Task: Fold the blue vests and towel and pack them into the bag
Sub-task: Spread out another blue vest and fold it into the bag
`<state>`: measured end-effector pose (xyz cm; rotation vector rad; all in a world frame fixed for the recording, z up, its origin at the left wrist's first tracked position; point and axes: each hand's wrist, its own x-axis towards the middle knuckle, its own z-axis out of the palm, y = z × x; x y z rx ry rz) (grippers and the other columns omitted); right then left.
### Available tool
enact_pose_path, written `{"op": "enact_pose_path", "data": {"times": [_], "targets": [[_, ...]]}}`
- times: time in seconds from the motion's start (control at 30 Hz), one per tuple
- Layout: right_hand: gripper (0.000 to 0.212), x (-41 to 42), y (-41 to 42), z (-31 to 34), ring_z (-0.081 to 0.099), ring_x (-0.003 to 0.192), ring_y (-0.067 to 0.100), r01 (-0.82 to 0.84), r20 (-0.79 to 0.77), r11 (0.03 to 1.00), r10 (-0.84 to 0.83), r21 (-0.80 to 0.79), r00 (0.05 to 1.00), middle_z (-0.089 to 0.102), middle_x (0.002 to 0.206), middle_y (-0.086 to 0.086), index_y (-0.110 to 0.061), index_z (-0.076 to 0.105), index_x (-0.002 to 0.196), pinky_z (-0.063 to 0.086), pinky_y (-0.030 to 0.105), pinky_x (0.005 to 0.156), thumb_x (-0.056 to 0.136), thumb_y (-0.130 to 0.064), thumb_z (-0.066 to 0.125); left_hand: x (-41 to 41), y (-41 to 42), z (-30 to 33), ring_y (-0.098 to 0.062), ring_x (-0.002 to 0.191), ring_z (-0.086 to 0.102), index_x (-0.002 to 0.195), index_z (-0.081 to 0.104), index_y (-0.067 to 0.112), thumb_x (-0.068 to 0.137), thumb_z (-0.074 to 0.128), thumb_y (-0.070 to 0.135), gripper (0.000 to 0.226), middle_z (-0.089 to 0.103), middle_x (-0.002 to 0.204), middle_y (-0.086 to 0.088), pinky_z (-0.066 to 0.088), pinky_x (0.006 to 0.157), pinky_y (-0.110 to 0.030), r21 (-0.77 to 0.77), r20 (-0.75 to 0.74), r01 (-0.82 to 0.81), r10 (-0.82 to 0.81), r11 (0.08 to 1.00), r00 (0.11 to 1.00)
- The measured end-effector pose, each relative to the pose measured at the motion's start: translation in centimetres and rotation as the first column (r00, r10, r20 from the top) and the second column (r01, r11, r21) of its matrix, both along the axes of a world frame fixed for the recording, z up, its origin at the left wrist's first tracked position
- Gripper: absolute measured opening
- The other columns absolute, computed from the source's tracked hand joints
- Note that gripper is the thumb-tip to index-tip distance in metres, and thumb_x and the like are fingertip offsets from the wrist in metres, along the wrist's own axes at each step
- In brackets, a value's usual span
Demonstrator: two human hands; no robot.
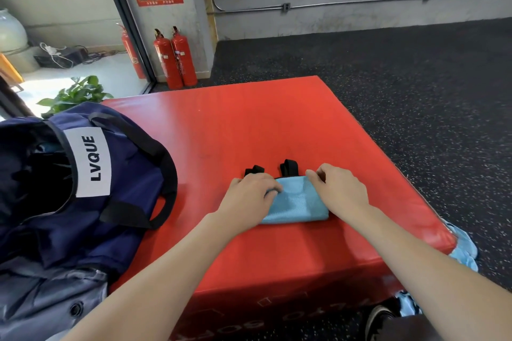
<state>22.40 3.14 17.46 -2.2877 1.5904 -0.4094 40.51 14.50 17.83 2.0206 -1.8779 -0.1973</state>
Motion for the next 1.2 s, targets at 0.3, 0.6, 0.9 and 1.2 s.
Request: {"op": "enact_pose_path", "data": {"times": [0.3,0.6,0.9,1.2], "targets": [[0.035,0.0,1.8,1.0,0.064,0.099,0.029,-0.034,0.035,0.999,0.033,0.034,0.999,0.067,0.099,-0.005,-0.029,0.059,0.093,0.041,0.036,0.075,0.094,-0.062,0.048,-1.6,2.1,1.6,-0.023,0.073,0.052,0.075,0.064,0.015,0.094,0.05,0.038,0.032,0.055,0.072,0.002,0.037,0.06,-0.032,0.122,0.109,-0.256,0.243,0.959,0.964],[0.043,0.6,2.6,0.6,0.061,0.085,0.015,-0.183,0.188,0.944,0.134,0.274,0.973,0.065,0.089,-0.007,-0.021,0.065,0.098,0.045,0.031,0.07,0.074,-0.053,0.081,-2.6,3.4,1.4,-0.01,0.079,0.069,0.115,0.069,0.026,0.094,0.063,0.042,0.026,0.065,0.067,0.007,0.046,0.058,-0.011,0.198,-0.238,-0.216,0.261,0.956,0.936],[0.025,0.6,3.1,1.0,0.07,0.084,0.018,-0.384,0.543,0.811,0.1,0.441,0.834,0.076,0.094,0.006,-0.016,0.073,0.097,0.054,0.037,0.083,0.075,-0.014,0.084,1.2,2.9,1.5,-0.009,0.139,0.021,0.097,0.072,0.054,0.07,0.084,0.04,0.032,0.034,0.15,0.012,0.02,0.118,-0.037,0.022,-0.313,-0.12,0.121,0.993,0.942],[0.025,-0.3,2.9,2.3,0.068,0.087,0.014,-0.561,0.673,0.68,0.134,0.472,0.728,0.075,0.1,0.009,-0.014,0.076,0.103,0.053,0.023,0.077,0.082,0.0,0.074,4.2,3.5,3.8,-0.003,0.103,0.065,0.096,0.082,0.018,0.079,0.081,0.004,0.022,0.072,0.109,0.006,0.047,0.086,-0.016,0.124,-0.781,0.091,0.041,0.988,0.623]]}}
